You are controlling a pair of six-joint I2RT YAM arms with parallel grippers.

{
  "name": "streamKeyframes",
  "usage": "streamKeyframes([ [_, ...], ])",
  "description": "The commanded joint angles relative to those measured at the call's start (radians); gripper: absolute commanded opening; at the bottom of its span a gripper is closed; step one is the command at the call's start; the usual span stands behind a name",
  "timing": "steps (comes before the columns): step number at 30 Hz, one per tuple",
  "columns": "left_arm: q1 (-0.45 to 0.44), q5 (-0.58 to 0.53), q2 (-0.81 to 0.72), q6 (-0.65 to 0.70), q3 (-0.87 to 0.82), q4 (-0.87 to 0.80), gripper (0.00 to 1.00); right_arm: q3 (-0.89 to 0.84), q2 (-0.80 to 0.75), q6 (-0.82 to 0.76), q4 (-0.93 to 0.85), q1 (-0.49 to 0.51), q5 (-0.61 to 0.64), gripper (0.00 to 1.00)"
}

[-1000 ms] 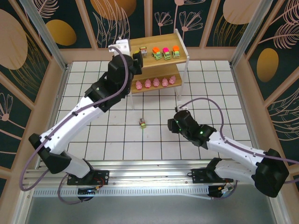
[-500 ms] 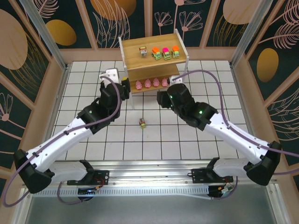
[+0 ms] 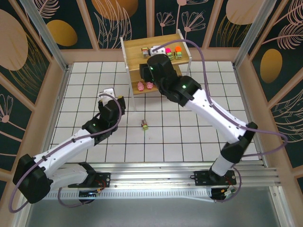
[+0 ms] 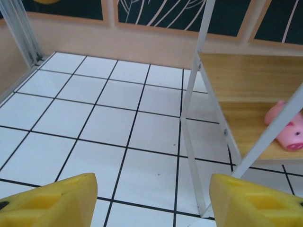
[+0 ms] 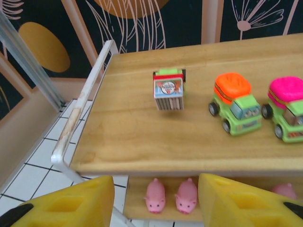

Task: Place and organize the plastic toys onto the shelf

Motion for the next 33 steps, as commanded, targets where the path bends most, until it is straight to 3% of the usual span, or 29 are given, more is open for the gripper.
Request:
streamKeyframes([
  [1, 0.021, 0.036, 0.019, -0.021, -0.047, 0.125, 0.64, 0.140, 0.094, -0.061, -0.084, 0.002, 0.077, 0.53],
  [12, 0.054, 0.089, 0.078, -0.020, -0.171, 0.271, 0.65, 0.588, 0.383, -0.043, -0.286, -0.063, 0.095, 0.59],
  [33, 0.061, 0.133, 0.083, -0.032, -0.157, 0.258, 0.66, 0.582, 0.390, -0.078, -0.254, -0.102, 0.004, 0.54],
])
